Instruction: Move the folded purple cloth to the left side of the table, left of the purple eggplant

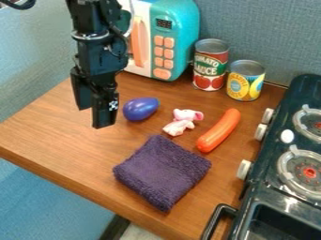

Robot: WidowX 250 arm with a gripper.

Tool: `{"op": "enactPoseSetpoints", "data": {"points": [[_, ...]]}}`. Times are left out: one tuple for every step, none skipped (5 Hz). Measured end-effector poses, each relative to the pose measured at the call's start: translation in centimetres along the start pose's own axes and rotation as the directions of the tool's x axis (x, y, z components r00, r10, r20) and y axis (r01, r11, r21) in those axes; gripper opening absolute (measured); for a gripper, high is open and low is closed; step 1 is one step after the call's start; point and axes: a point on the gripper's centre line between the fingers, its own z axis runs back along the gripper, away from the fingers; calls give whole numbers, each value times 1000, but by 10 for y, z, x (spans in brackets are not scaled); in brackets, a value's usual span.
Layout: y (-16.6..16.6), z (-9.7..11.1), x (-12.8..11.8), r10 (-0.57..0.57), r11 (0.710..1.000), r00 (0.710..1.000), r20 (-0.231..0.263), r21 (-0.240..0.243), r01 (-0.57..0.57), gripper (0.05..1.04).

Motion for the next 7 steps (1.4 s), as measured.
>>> {"op": "enactPoseSetpoints", "data": {"points": [[-2, -7, -1, 2, 1000, 1000, -19, -19, -2, 1001], [-19, -10, 18, 5, 999, 999, 49, -48, -2, 1001], [-31, -11, 25, 11, 997, 997, 76, -74, -5, 1001], [-42, -22, 36, 17, 996, 997, 72, -86, -11, 1001], [-53, -48, 47, 32, 995, 999, -7, -89, -33, 1001], [-64, -58, 66, 54, 995, 998, 16, -88, -52, 1001], [-68, -64, 73, 97, 992, 995, 35, -89, -93, 1001]]}}
